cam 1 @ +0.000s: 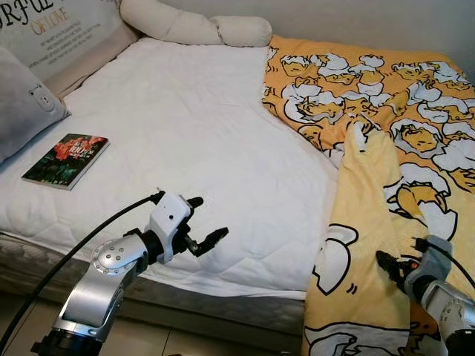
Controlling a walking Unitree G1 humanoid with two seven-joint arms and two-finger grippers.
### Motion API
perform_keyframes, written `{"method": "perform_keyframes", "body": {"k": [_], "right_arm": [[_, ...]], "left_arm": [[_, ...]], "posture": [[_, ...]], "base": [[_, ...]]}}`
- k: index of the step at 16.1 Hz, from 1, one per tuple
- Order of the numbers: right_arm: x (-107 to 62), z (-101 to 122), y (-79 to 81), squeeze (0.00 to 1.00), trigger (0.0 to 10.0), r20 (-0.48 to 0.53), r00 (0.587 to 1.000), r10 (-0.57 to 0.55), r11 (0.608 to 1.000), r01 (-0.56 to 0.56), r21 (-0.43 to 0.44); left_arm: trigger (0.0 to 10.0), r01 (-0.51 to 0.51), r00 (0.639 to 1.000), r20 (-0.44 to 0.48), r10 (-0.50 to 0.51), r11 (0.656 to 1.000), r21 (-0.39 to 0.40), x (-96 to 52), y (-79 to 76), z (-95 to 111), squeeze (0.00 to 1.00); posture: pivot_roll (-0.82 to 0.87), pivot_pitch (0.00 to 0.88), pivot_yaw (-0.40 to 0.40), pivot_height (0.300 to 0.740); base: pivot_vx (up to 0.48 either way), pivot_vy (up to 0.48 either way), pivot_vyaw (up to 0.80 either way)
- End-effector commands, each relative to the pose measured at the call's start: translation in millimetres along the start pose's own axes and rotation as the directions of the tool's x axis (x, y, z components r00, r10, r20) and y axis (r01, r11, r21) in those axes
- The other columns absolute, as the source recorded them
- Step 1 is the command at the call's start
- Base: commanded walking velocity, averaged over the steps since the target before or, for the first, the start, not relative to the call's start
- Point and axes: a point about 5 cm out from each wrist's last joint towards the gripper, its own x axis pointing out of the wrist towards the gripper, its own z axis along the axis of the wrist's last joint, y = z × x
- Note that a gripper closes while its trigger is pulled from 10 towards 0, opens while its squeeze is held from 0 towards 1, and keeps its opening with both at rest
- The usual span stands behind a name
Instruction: Clean up the room
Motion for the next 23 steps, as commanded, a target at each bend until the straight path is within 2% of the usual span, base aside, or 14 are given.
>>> {"method": "perform_keyframes", "body": {"k": [1, 5, 7, 8, 9, 10, 11, 12, 13, 16, 19, 21, 22, 23], "right_arm": [[1.0, 0.0, -1.7, 0.0, 0.0, -0.024, 1.0, 0.013, 0.999, -0.014, -0.036], [3.9, -2.8, -4.5, 0.0, 0.0, -0.035, 0.999, -0.006, 0.999, 0.005, -0.038], [4.3, 1.4, -9.1, 0.0, 0.0, -0.003, 0.999, -0.045, 0.998, 0.045, -0.046], [4.3, 8.3, -10.3, 0.0, 1.3, 0.038, 0.998, -0.053, 0.997, 0.055, -0.053], [4.3, 9.5, -10.9, 0.0, 1.8, 0.043, 0.997, -0.057, 0.997, 0.059, -0.057], [4.9, 10.9, -11.9, 0.0, 3.4, 0.048, 0.997, -0.062, 0.996, 0.065, -0.061], [4.9, 13.7, -12.8, 0.0, 10.0, 0.069, 0.995, -0.074, 0.996, 0.077, -0.051], [4.4, 19.3, -13.4, 1.0, 10.0, 0.112, 0.991, -0.069, 0.998, 0.069, 0.005], [3.9, 22.6, -14.5, 1.0, 10.0, 0.139, 0.987, -0.079, 0.997, 0.076, 0.026], [5.8, 23.2, -13.7, 1.0, 10.0, 0.144, 0.985, -0.09, 0.996, 0.091, 0.005], [10.6, 16.2, -4.6, 1.0, 10.0, 0.093, 0.995, -0.031, 0.999, 0.032, -0.004], [11.8, 9.7, -3.8, 1.0, 10.0, 0.051, 0.998, -0.039, 0.999, 0.04, -0.022], [12.2, 6.4, -4.3, 0.0, 10.0, 0.028, 0.998, -0.054, 0.998, 0.055, -0.036], [12.8, 4.1, -4.0, 0.0, 10.0, 0.013, 0.998, -0.057, 0.997, 0.057, -0.049]], "left_arm": [[10.0, 0.014, 1.0, -0.007, -0.014, 1.0, 0.007, 0.0, -1.4, 0.5, 0.33], [10.0, 0.018, 1.0, -0.009, -0.018, 1.0, 0.009, -0.4, -1.8, -0.2, 0.33], [10.0, 0.019, 1.0, -0.011, -0.018, 1.0, 0.014, -0.5, -1.2, -0.5, 0.33], [10.0, 0.018, 1.0, -0.015, -0.018, 1.0, 0.019, -1.0, -0.8, -1.1, 0.33], [10.0, 0.019, 1.0, -0.017, -0.018, 1.0, 0.021, -1.1, -0.8, -1.4, 0.33], [10.0, 0.021, 1.0, -0.021, -0.02, 0.999, 0.026, -1.1, -0.6, -1.8, 0.33], [10.0, 0.022, 1.0, -0.02, -0.021, 0.999, 0.027, -0.9, -0.8, -1.9, 0.33], [10.0, 0.023, 1.0, -0.021, -0.022, 0.999, 0.029, -0.7, -0.8, -1.9, 0.33], [10.0, 0.024, 0.999, -0.022, -0.024, 0.999, 0.031, -0.7, -0.6, -2.0, 0.33], [10.0, 0.035, 0.999, -0.027, -0.034, 0.999, 0.039, -0.4, -0.5, -2.2, 0.33], [10.0, 0.04, 0.999, -0.032, -0.039, 0.998, 0.048, 0.2, 0.4, -2.0, 0.33], [10.0, 0.042, 0.999, -0.037, -0.04, 0.998, 0.05, -0.1, 0.1, -2.6, 0.33], [10.0, 0.044, 0.998, -0.041, -0.042, 0.998, 0.052, -0.3, -0.1, -3.2, 0.33], [10.0, 0.045, 0.998, -0.043, -0.043, 0.998, 0.052, -0.4, -0.1, -3.6, 0.33]], "posture": [[-0.1, 0.0, -0.015, 0.74], [-0.1, 0.0, -0.019, 0.74], [-0.1, 0.0, -0.021, 0.74], [-0.09, 0.0, -0.022, 0.74], [-0.09, 0.0, -0.019, 0.74], [-0.09, 0.0, -0.019, 0.74], [-0.09, 0.0, -0.018, 0.74], [-0.09, 0.0, -0.016, 0.74], [-0.09, 0.0, -0.015, 0.74], [-0.09, 0.0, -0.008, 0.74], [-0.09, 0.0, -0.011, 0.74], [-0.09, 0.0, -0.013, 0.74], [-0.09, 0.0, -0.014, 0.74], [-0.09, 0.0, -0.014, 0.74]], "base": [[0.0, 0.0, 0.0], [0.0, 0.0, 0.0], [0.0, 0.0, 0.0], [0.0, 0.0, 0.0], [0.0, 0.0, 0.0], [0.0, 0.0, 0.0], [0.0, 0.0, 0.0], [0.0, 0.0, 0.0], [0.0, 0.0, 0.0], [0.0, 0.0, 0.0], [0.0, 0.0, 0.0], [0.0, 0.0, 0.0], [0.0, 0.0, 0.0], [0.0, 0.0, 0.0]]}}
